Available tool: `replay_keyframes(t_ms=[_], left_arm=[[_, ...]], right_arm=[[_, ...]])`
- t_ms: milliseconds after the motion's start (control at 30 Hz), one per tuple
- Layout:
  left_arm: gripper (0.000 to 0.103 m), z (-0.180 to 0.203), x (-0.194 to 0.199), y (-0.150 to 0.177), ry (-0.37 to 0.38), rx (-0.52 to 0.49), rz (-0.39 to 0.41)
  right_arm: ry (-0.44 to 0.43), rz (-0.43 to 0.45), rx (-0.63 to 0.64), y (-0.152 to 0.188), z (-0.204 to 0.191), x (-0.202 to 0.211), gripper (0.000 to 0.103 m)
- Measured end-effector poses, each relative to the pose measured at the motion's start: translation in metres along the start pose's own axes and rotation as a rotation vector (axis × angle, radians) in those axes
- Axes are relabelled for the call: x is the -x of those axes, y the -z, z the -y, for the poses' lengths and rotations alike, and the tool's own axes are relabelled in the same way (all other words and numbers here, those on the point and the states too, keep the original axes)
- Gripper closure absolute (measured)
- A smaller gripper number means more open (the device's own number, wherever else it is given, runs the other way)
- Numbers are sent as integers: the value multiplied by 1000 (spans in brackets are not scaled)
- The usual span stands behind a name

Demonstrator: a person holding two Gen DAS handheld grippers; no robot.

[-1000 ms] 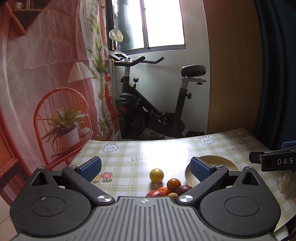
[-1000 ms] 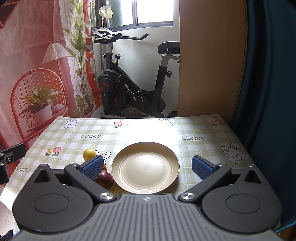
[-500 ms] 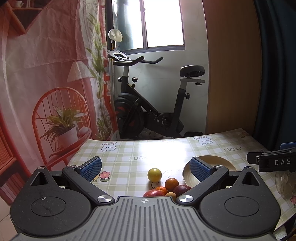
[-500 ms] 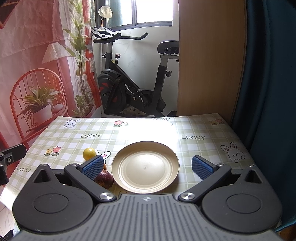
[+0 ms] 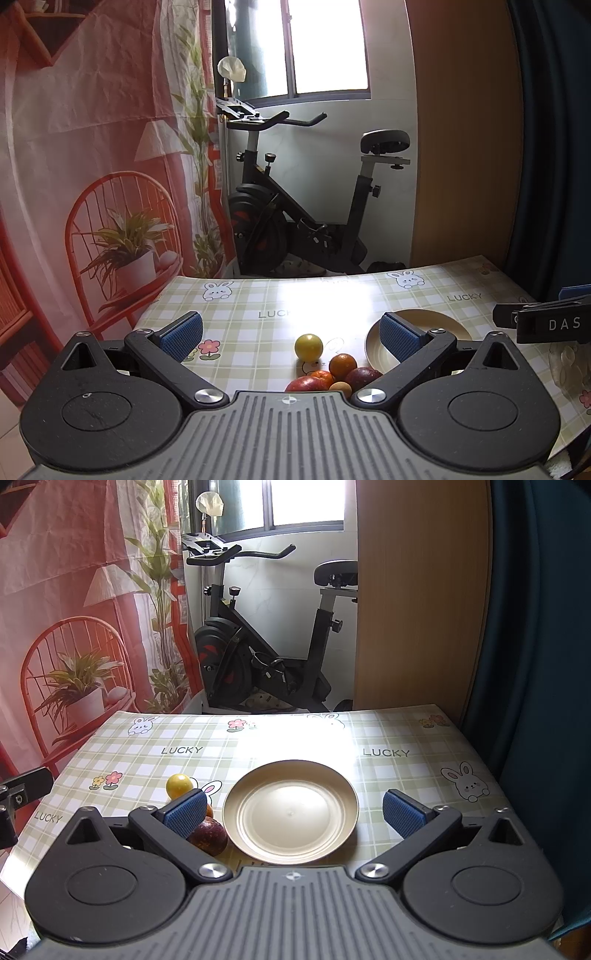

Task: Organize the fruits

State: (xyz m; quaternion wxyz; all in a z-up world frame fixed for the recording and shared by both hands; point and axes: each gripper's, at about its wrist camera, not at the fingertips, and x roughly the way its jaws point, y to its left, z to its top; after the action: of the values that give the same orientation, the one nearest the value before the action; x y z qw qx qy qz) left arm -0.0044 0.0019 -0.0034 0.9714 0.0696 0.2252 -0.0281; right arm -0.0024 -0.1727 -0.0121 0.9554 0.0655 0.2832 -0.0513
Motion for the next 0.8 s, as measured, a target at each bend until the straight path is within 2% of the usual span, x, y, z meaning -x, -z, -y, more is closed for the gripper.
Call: replay_keyframes(t_ms=[367,500,667,800], left_arm=[[0,-5,-5,-1,-11,7,-4],[0,-12,-10,-8,-35,17,23],[0,-16,-21,-16,-54,5,51],[6,-16,-28,-16,-47,-11,89]], right_arm=[[-29,22,-13,2,2,-3,0],[-42,85,-6,-1,5,-6,0],[-76,205,-52,-3,12,-22,0],[-144,222,-92,-2,13,-43,0]])
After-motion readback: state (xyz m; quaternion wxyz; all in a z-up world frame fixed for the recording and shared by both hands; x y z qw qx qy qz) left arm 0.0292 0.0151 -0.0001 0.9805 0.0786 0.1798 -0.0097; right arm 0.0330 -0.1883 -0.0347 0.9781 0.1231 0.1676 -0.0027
